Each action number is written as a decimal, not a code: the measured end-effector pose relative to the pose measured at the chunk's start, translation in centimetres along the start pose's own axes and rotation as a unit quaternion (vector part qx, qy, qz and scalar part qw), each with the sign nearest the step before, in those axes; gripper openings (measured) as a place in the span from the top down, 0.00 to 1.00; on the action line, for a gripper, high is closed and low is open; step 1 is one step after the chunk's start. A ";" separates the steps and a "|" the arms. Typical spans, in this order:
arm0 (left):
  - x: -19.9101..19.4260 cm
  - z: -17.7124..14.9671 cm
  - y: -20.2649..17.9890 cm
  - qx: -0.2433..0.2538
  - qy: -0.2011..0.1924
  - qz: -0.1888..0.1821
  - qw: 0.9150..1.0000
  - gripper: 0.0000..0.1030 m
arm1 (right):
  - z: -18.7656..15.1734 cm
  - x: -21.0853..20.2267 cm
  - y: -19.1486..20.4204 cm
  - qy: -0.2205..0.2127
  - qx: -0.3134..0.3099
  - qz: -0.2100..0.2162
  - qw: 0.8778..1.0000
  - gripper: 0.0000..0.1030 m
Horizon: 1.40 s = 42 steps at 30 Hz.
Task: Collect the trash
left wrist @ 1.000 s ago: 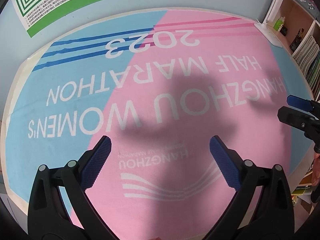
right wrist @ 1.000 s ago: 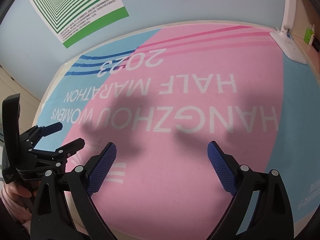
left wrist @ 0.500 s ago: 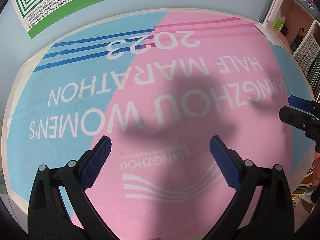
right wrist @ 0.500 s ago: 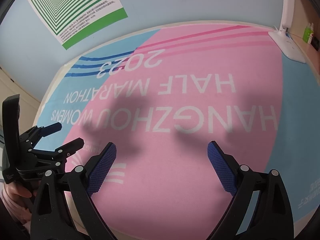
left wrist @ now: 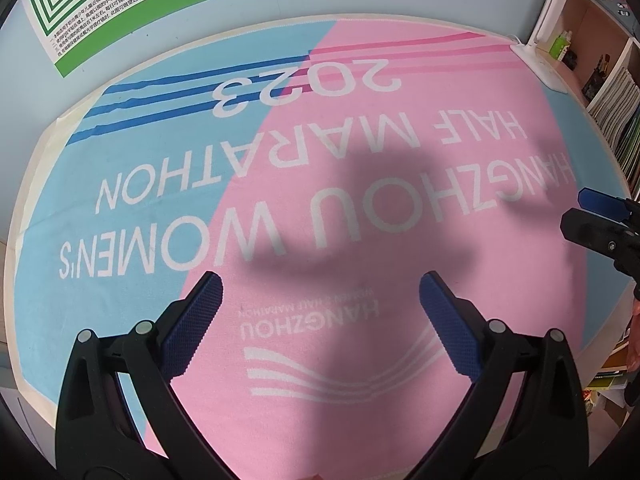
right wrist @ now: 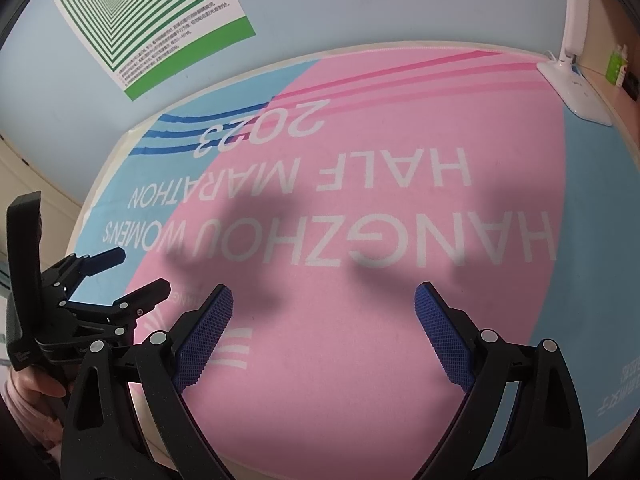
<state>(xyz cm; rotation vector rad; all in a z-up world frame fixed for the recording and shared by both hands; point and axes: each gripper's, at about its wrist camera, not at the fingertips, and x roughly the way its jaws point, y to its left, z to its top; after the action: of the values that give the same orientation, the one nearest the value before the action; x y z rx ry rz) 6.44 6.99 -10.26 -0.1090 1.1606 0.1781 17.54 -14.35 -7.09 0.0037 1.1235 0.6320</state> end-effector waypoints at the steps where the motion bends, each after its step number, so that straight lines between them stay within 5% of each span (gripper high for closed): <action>1: 0.0 0.0 0.0 0.000 0.000 0.000 1.000 0.06 | 0.0 0.0 -0.1 0.000 0.001 0.000 1.000 0.11; 42: 1.1 0.0 0.1 -0.006 0.017 0.002 1.000 0.06 | 0.2 0.5 -0.3 0.000 0.005 -0.001 1.000 0.11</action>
<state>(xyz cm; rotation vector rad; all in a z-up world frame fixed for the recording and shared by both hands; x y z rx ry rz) 6.79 7.17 -11.24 -0.1198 1.1947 0.1877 18.00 -14.30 -7.55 0.0115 1.1266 0.6256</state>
